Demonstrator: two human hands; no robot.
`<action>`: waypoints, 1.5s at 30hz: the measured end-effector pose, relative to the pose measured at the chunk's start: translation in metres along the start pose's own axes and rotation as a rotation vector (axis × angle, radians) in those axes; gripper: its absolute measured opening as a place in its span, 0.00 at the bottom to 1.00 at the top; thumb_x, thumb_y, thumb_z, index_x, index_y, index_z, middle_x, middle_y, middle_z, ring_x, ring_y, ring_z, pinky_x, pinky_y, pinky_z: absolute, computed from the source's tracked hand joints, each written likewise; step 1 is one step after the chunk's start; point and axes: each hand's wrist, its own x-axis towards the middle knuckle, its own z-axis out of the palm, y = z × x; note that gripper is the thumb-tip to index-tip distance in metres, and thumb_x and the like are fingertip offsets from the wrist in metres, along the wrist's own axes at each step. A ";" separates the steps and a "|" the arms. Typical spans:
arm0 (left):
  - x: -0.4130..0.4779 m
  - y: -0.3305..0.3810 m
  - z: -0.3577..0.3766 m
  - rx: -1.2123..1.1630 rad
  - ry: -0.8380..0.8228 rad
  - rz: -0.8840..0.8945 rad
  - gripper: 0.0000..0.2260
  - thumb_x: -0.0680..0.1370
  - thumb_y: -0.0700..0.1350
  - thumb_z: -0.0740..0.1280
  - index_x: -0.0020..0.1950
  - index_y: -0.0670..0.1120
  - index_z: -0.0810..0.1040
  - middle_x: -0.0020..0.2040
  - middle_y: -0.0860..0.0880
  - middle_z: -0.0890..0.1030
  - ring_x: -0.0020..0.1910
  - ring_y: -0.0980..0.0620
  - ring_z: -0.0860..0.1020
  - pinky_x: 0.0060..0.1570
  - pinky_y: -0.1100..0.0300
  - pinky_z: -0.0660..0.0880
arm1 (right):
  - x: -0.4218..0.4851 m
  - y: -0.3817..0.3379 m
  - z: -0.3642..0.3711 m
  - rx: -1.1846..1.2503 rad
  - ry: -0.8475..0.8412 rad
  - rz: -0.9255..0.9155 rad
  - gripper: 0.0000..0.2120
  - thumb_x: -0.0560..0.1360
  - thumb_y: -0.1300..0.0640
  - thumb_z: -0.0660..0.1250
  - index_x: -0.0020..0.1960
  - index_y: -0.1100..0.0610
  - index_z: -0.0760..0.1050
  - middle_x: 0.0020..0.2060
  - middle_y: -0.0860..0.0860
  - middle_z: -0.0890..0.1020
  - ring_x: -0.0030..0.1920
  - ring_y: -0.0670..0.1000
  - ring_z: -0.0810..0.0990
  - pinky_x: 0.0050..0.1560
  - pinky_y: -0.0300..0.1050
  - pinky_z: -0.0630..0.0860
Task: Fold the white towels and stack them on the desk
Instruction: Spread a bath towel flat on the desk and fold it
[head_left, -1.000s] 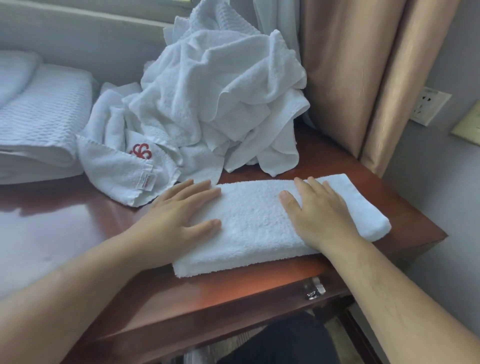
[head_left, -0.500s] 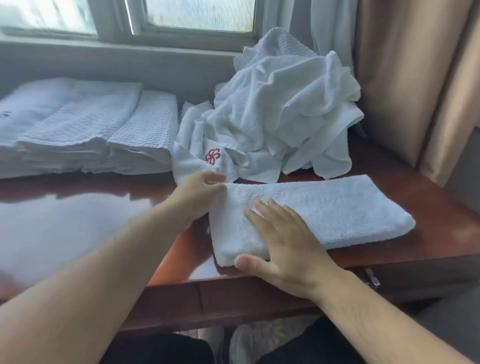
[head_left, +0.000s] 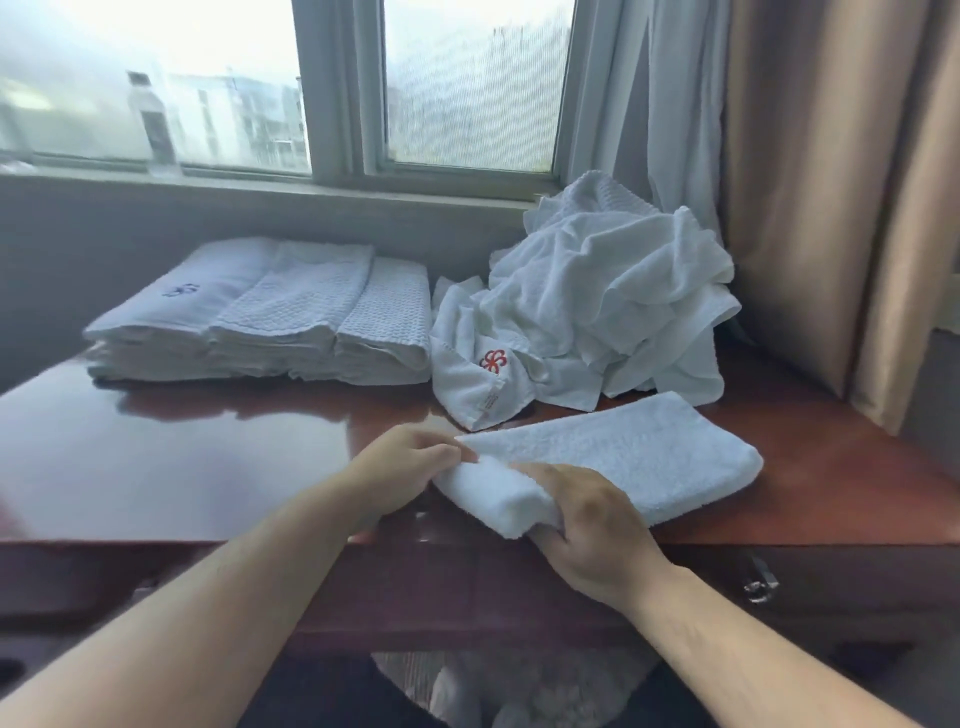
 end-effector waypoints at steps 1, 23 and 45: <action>-0.003 0.003 -0.007 -0.034 -0.015 -0.004 0.09 0.80 0.50 0.67 0.48 0.56 0.88 0.52 0.53 0.86 0.51 0.55 0.80 0.52 0.61 0.73 | 0.007 -0.002 -0.007 0.051 -0.018 0.048 0.25 0.76 0.41 0.60 0.68 0.51 0.77 0.57 0.47 0.84 0.57 0.52 0.81 0.57 0.51 0.77; -0.011 0.039 -0.115 -0.606 -0.050 0.339 0.18 0.74 0.49 0.76 0.63 0.46 0.82 0.59 0.39 0.83 0.58 0.39 0.83 0.51 0.52 0.81 | 0.237 -0.099 -0.112 1.204 0.417 0.211 0.10 0.79 0.47 0.70 0.54 0.53 0.80 0.42 0.45 0.88 0.42 0.48 0.87 0.38 0.43 0.82; 0.139 0.005 -0.156 -0.376 0.104 -0.068 0.16 0.74 0.58 0.71 0.58 0.52 0.81 0.51 0.51 0.87 0.49 0.50 0.86 0.46 0.53 0.83 | 0.471 0.047 -0.010 0.854 0.223 0.439 0.19 0.76 0.40 0.70 0.58 0.52 0.81 0.50 0.48 0.86 0.43 0.48 0.87 0.35 0.41 0.81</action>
